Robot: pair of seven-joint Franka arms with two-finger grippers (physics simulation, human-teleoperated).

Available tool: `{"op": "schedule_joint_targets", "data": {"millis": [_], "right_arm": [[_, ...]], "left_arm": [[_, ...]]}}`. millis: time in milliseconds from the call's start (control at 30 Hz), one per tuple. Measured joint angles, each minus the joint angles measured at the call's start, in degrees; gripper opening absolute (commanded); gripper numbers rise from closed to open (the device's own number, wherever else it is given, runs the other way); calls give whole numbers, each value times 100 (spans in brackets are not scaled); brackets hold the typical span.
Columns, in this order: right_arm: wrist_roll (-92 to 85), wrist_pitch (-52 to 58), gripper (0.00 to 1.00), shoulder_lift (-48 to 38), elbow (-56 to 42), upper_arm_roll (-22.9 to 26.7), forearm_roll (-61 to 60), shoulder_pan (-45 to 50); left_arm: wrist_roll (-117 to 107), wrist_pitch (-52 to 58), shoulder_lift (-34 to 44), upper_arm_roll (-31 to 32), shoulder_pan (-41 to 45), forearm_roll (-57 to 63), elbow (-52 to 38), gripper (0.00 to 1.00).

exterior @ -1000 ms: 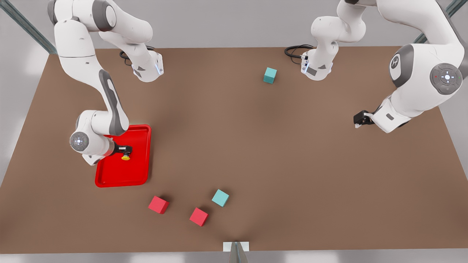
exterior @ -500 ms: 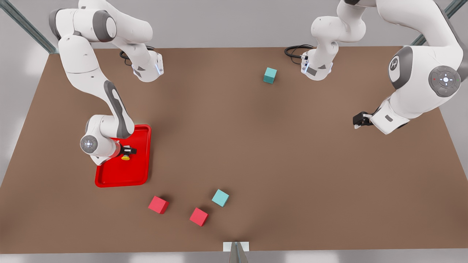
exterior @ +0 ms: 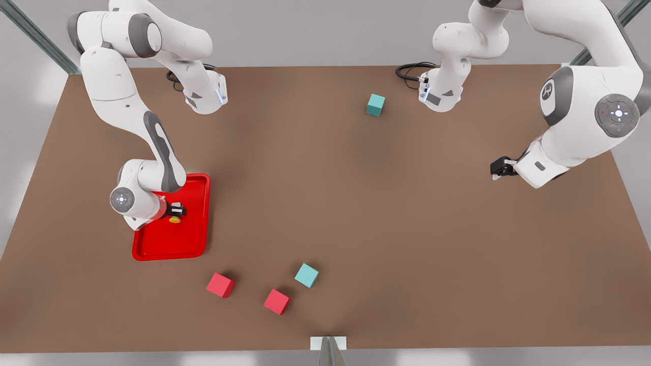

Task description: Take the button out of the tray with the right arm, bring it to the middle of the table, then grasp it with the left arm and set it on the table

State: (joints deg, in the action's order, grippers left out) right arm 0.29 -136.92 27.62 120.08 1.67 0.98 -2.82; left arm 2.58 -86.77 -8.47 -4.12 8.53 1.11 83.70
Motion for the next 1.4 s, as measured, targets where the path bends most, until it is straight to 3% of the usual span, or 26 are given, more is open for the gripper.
{"op": "schedule_joint_targets", "data": {"millis": [100, 267, 667, 767, 1400], "right_arm": [[8, 9, 75, 8, 0, 0, 0, 1], [14, 17, 53, 11, 4, 0, -4, 24], [24, -26, 55, 63, -34, 0, 1, 19], [17, -31, 48, 63, -35, 0, -7, 25], [-123, -55, 47, 161, -100, 0, -37, 44]], "left_arm": [[1, 0, -3, 0, 0, -2, 0, 100], [2, 0, -3, 0, 0, -7, 0, 100], [4, 0, -3, 0, 0, -8, 0, 100], [4, 0, -3, 0, 0, -8, -1, 100], [1, -1, -3, 0, -11, -17, -5, 100]]}}
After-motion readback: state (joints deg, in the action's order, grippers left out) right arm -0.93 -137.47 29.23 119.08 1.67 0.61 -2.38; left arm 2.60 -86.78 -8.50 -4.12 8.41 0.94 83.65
